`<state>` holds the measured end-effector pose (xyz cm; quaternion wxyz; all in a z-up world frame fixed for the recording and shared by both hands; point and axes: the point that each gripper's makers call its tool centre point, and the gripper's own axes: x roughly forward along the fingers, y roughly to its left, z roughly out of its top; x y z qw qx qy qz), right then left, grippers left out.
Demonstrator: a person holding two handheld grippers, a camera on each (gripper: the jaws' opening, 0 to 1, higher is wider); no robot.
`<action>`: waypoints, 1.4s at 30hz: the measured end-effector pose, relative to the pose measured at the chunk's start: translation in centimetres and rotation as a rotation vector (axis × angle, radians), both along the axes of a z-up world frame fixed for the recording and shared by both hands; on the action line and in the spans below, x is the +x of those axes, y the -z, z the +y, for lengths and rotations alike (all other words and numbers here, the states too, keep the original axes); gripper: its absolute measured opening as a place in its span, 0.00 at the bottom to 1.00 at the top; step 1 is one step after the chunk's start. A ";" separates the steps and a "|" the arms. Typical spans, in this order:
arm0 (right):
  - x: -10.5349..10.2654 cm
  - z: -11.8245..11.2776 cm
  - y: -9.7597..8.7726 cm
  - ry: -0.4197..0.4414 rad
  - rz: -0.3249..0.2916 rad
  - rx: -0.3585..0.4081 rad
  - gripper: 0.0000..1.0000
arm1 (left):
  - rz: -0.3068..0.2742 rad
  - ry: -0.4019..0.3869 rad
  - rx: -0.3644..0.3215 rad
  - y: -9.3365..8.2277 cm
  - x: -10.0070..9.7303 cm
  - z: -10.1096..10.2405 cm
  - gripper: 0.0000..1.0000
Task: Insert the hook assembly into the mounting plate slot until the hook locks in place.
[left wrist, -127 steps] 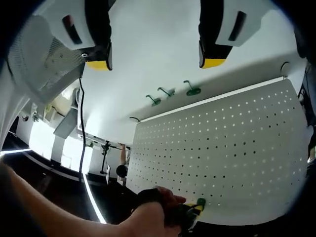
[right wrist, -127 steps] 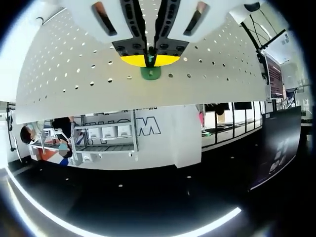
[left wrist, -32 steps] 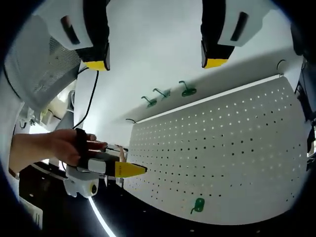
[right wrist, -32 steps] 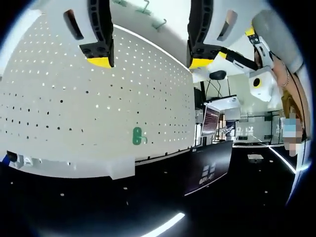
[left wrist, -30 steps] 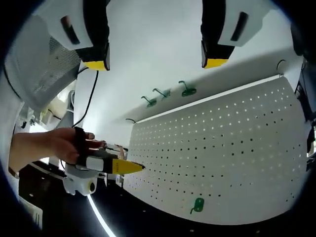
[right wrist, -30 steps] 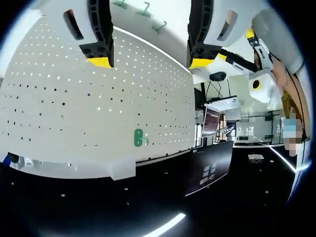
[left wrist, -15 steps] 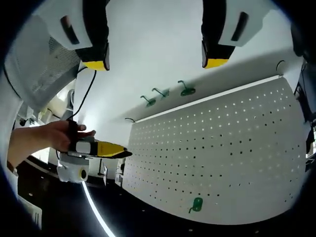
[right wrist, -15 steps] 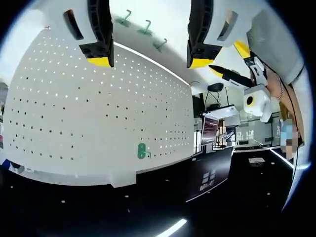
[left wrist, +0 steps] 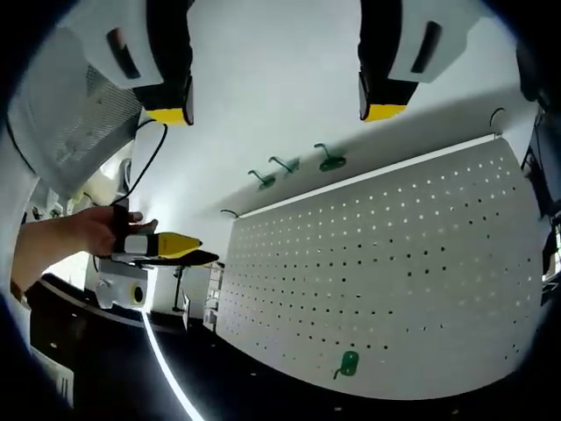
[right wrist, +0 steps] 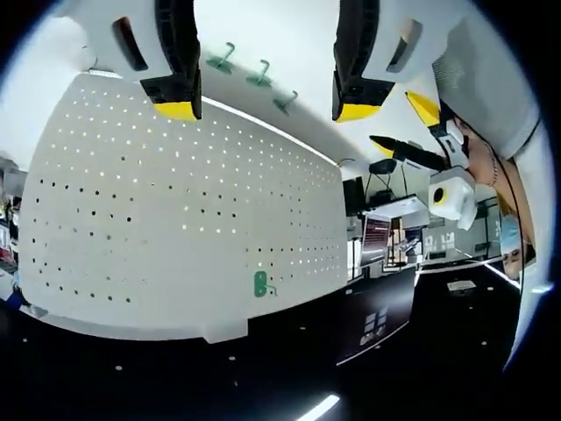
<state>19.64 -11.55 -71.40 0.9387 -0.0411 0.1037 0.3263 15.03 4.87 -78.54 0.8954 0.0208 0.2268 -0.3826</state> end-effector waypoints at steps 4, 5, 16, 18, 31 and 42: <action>-0.5 -0.5 0.6 0.007 0.015 -0.004 0.58 | 0.001 -0.003 -0.002 0.0 0.0 0.1 0.79; -0.5 -0.6 0.6 0.008 0.017 -0.005 0.58 | 0.001 -0.004 -0.001 0.0 0.0 0.1 0.79; -1.4 -1.8 1.6 0.029 0.043 -0.012 0.59 | 0.006 -0.007 -0.004 0.1 0.0 0.1 0.80; -1.5 -2.0 1.8 0.032 0.047 -0.014 0.59 | 0.006 -0.007 -0.002 0.1 0.0 0.1 0.80; -2.7 -3.5 3.4 0.060 0.090 -0.027 0.60 | 0.010 -0.012 -0.003 0.2 0.1 0.3 0.81; -3.7 -4.2 4.1 0.060 0.115 -0.036 0.61 | 0.010 -0.020 -0.007 0.1 0.2 0.5 0.82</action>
